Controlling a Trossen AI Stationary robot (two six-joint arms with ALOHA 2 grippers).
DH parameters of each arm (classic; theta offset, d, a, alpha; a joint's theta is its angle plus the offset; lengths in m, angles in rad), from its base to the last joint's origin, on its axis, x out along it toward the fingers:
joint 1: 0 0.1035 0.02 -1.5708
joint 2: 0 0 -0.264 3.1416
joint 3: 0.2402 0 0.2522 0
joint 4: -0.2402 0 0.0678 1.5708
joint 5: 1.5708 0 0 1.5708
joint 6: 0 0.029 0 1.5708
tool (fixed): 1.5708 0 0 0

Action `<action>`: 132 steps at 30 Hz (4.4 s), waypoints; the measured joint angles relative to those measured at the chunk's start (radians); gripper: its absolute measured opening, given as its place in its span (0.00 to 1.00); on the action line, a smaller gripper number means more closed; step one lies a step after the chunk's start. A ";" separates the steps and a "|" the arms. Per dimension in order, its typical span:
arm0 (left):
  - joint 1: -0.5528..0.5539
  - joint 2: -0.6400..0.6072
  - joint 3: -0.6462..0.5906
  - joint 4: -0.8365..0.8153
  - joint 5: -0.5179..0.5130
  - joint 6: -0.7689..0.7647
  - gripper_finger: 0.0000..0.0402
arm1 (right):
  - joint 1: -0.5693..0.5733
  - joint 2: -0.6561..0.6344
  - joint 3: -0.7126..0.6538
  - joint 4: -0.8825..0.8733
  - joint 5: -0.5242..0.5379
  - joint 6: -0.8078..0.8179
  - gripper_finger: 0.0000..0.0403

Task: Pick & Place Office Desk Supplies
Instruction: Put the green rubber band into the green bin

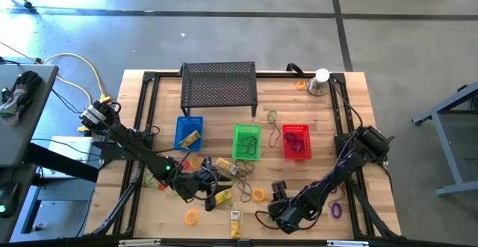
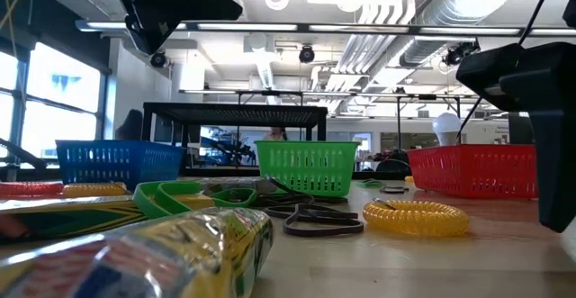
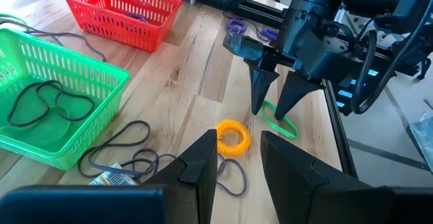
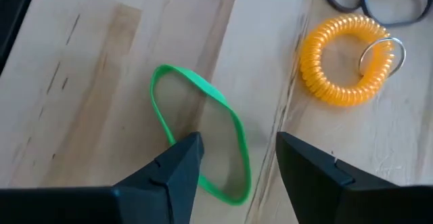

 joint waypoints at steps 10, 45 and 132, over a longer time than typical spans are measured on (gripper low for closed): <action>0.000 0.000 0.000 -0.001 0.000 0.000 0.27 | -0.021 0.005 -0.001 -0.003 -0.028 -0.004 0.12; -0.047 0.000 0.000 -0.007 0.031 0.001 0.27 | -0.053 -0.115 0.098 -0.168 0.195 -0.072 0.06; -0.072 0.085 0.000 0.009 0.037 -0.043 0.27 | -0.535 -0.114 0.253 -0.301 0.319 -0.415 0.01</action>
